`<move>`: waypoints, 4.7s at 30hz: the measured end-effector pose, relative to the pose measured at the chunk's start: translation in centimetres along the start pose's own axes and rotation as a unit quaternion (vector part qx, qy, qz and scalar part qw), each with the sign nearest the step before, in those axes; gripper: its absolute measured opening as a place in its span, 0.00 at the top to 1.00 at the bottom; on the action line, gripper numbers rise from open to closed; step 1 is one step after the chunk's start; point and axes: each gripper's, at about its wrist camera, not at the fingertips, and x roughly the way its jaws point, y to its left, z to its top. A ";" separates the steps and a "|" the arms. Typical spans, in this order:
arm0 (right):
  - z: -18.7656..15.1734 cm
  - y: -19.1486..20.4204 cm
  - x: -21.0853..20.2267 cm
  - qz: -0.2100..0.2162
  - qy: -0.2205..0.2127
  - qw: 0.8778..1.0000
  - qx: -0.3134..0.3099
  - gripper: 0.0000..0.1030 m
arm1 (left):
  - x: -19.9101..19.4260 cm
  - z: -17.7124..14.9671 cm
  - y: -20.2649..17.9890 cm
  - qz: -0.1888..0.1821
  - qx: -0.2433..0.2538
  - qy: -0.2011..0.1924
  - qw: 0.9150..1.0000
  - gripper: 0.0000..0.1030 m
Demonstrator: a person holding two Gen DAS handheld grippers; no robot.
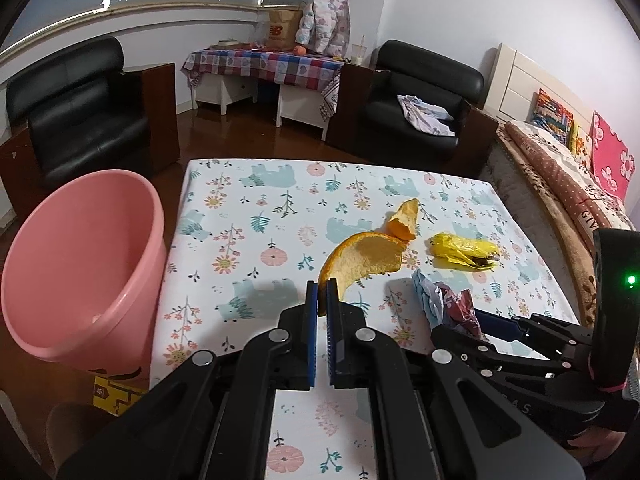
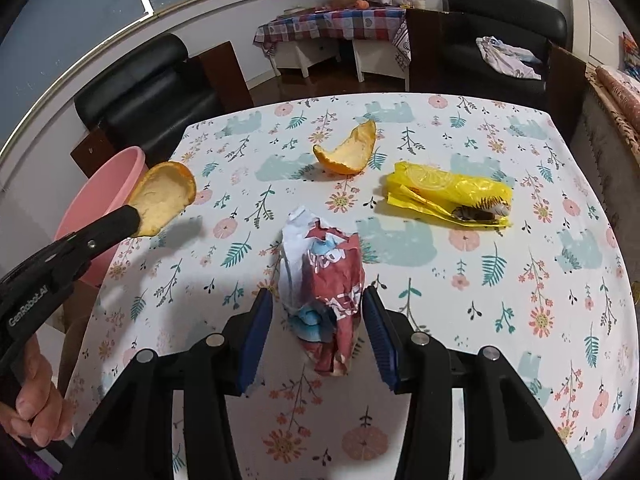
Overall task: Collect trash
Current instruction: 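Lift the orange peel and colorful wrapper and carry them toward the pink bucket, then open both grippers over the pink bucket to drop the peel and wrapper, then move both grippers back over the remaining peel and yellow bag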
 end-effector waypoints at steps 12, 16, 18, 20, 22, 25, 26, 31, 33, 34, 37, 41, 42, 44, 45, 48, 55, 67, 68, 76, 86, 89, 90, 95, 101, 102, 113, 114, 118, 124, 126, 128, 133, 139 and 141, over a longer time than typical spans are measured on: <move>0.6 0.9 -0.6 -0.002 -0.032 0.999 -0.003 0.82 | -0.8 0.2 1.7 0.012 -0.018 -0.013 1.000 0.97; 1.4 2.1 -1.3 0.006 -0.052 0.999 -0.012 0.82 | -1.4 0.6 2.6 0.020 -0.027 -0.024 0.999 0.97; 1.8 2.7 -1.4 0.011 -0.058 0.998 -0.018 0.82 | -1.8 0.8 3.1 0.025 -0.032 -0.031 0.999 0.97; 2.4 3.7 -1.6 0.018 -0.063 0.997 -0.026 0.82 | -2.2 1.0 3.7 0.033 -0.036 -0.038 0.998 0.97; 2.9 4.7 -1.6 0.026 -0.067 0.997 -0.037 0.82 | -2.6 1.3 4.3 0.044 -0.040 -0.047 0.997 0.97; 3.4 6.3 -1.7 0.036 -0.073 0.995 -0.053 0.82 | -3.2 1.6 5.3 0.059 -0.047 -0.058 0.995 0.97; 3.6 6.8 -1.7 0.039 -0.074 0.995 -0.057 0.82 | -3.4 1.7 5.7 0.064 -0.051 -0.062 0.995 0.97; 4.6 9.6 -1.6 0.055 -0.081 0.992 -0.083 0.82 | -4.3 2.0 7.6 0.087 -0.065 -0.075 0.991 0.97; 5.1 10.8 -1.5 0.062 -0.085 0.990 -0.092 0.82 | -4.6 2.0 8.2 0.095 -0.070 -0.078 0.990 0.97; 5.2 11.2 -1.5 0.064 -0.086 0.990 -0.095 0.82 | -4.8 2.0 8.6 0.100 -0.073 -0.080 0.989 0.97; 5.7 12.8 -1.3 0.075 -0.089 0.987 -0.107 0.82 | -5.3 2.0 9.8 0.113 -0.081 -0.085 0.987 0.97; 6.2 15.1 -1.0 0.087 -0.088 0.985 -0.122 0.82 | -5.9 2.0 11.3 0.128 -0.094 -0.091 0.983 0.97; 6.3 15.8 -0.9 0.090 -0.089 0.984 -0.127 0.82 | -6.1 2.0 11.7 0.131 -0.097 -0.092 0.982 0.97; 6.4 16.7 -0.7 0.094 -0.089 0.982 -0.136 0.82 | -6.4 1.9 12.3 0.137 -0.102 -0.094 0.981 0.97; 6.4 17.2 -0.6 0.096 -0.090 0.981 -0.140 0.82 | -6.5 1.9 12.7 0.140 -0.105 -0.094 0.980 0.97; 6.5 18.9 -0.3 0.101 -0.090 0.979 -0.152 0.82 | -6.7 1.7 13.7 0.148 -0.115 -0.094 0.978 0.97; 6.7 21.5 0.8 0.106 -0.086 0.977 -0.166 0.82 | -7.0 1.2 15.7 0.163 -0.129 -0.092 0.974 0.97; 7.1 24.2 3.7 0.111 -0.063 0.974 -0.186 0.82 | -5.6 0.0 18.9 0.179 -0.152 -0.069 0.970 0.97; 7.1 24.4 3.9 0.111 -0.060 0.974 -0.188 0.82 | -5.3 0.0 19.0 0.180 -0.153 -0.066 0.969 0.97; 7.1 25.7 6.1 0.111 -0.044 0.973 -0.199 0.81 | -4.4 -0.6 20.6 0.187 -0.165 -0.053 0.967 0.97; 7.0 26.3 7.3 0.110 -0.037 0.972 -0.203 0.81 | -3.8 -0.9 21.6 0.188 -0.171 -0.045 0.966 0.97; 7.0 26.5 7.5 0.110 -0.036 0.972 -0.203 0.81 | -3.7 -0.8 21.5 0.190 -0.171 -0.044 0.966 0.97; 7.0 26.5 7.6 0.110 -0.036 0.972 -0.203 0.81 | -3.6 -0.8 21.6 0.191 -0.171 -0.043 0.966 0.97; 6.9 26.6 7.6 0.109 -0.035 0.972 -0.203 0.81 | -3.4 -0.9 21.7 0.189 -0.174 -0.039 0.966 0.94; 6.9 26.5 7.8 0.108 -0.035 0.973 -0.201 0.80 | -3.9 -0.9 21.3 0.180 -0.161 -0.053 0.969 0.64; 6.9 26.5 7.8 0.109 -0.036 0.973 -0.201 0.79 | -3.9 -0.8 21.2 0.181 -0.160 -0.053 0.969 0.64; 7.0 26.0 7.5 0.129 -0.042 0.972 -0.189 0.58 | -4.4 -0.7 21.3 0.182 -0.167 -0.054 0.968 0.63; 7.1 25.8 7.4 0.131 -0.044 0.973 -0.188 0.58 | -4.5 -0.7 21.2 0.182 -0.165 -0.054 0.968 0.63; 7.0 25.3 6.7 0.132 -0.049 0.972 -0.186 0.57 | -4.7 -0.5 20.9 0.180 -0.161 -0.056 0.969 0.63; 6.1 23.7 5.0 0.123 -0.068 0.973 -0.184 0.57 | -5.3 -0.2 19.5 0.172 -0.152 -0.063 0.971 0.63; 6.0 22.6 4.3 0.116 -0.080 0.974 -0.178 0.57 | -5.5 0.1 18.8 0.169 -0.145 -0.065 0.973 0.63; 6.0 21.8 3.8 0.114 -0.083 0.975 -0.170 0.57 | -5.5 0.3 18.1 0.167 -0.139 -0.066 0.974 0.63; 5.7 19.3 2.1 0.104 -0.099 0.979 -0.146 0.57 | -5.5 0.7 16.4 0.157 -0.126 -0.067 0.977 0.63; 5.0 16.4 -0.9 0.070 -0.149 0.976 -0.140 0.57 | -4.9 1.4 12.9 0.131 -0.099 -0.066 0.984 0.63; 4.6 15.2 -1.8 0.054 -0.162 0.976 -0.137 0.57 | -4.5 1.6 11.3 0.120 -0.086 -0.065 0.987 0.63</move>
